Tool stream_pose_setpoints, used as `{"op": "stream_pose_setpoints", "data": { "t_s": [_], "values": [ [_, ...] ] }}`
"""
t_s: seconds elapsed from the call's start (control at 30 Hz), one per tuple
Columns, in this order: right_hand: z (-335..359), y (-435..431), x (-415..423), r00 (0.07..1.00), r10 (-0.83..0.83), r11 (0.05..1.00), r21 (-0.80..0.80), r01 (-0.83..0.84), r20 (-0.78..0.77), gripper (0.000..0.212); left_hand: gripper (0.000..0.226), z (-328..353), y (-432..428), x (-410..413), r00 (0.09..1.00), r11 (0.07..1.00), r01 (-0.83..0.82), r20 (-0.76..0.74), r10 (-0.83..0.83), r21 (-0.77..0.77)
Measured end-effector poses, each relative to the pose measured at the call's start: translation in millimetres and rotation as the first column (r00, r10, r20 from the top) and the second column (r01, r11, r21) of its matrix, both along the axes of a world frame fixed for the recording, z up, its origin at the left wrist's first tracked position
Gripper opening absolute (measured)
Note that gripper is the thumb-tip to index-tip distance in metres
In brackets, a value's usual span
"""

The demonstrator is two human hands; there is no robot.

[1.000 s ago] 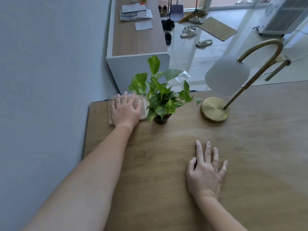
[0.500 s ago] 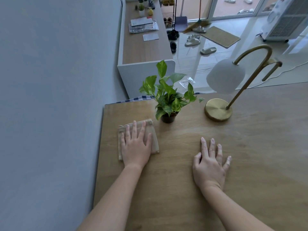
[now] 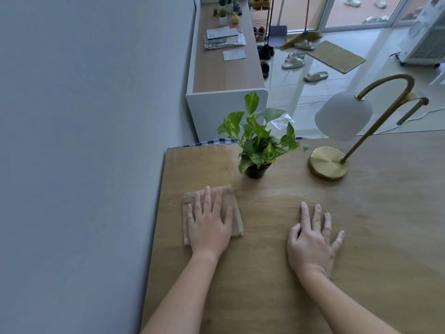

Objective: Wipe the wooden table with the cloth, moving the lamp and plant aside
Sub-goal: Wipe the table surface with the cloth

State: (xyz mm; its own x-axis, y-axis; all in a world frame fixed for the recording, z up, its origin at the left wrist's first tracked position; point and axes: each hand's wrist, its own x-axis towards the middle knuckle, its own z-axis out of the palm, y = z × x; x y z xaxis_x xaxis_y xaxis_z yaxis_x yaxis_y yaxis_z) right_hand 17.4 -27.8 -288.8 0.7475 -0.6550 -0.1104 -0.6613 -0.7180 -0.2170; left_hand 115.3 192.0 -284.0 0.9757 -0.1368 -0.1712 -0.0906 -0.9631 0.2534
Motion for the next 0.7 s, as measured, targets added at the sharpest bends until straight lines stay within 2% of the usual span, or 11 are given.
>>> {"op": "stream_pose_setpoints", "data": {
  "t_s": [0.27,0.37,0.5,0.7],
  "values": [
    [-10,-4,3,1.000,-0.008,0.999,-0.034,0.008,0.008,0.067,0.067,-3,-39,148,0.998,0.999,-0.046,-0.048,0.046,-0.001],
    [-14,-4,3,1.000,-0.008,0.999,-0.049,0.009,0.009,0.070,0.067,-5,-50,149,0.998,0.999,-0.048,-0.031,0.048,-0.004],
    [-16,-6,4,0.999,-0.022,0.998,-0.059,0.024,0.034,0.070,0.067,-12,-36,133,0.996,0.998,0.065,0.061,-0.067,0.026],
    [-18,-4,5,0.998,-0.031,0.998,-0.055,0.034,0.062,0.069,0.064,-10,-45,161,0.993,0.993,-0.115,0.001,0.115,0.011]
  ]
}}
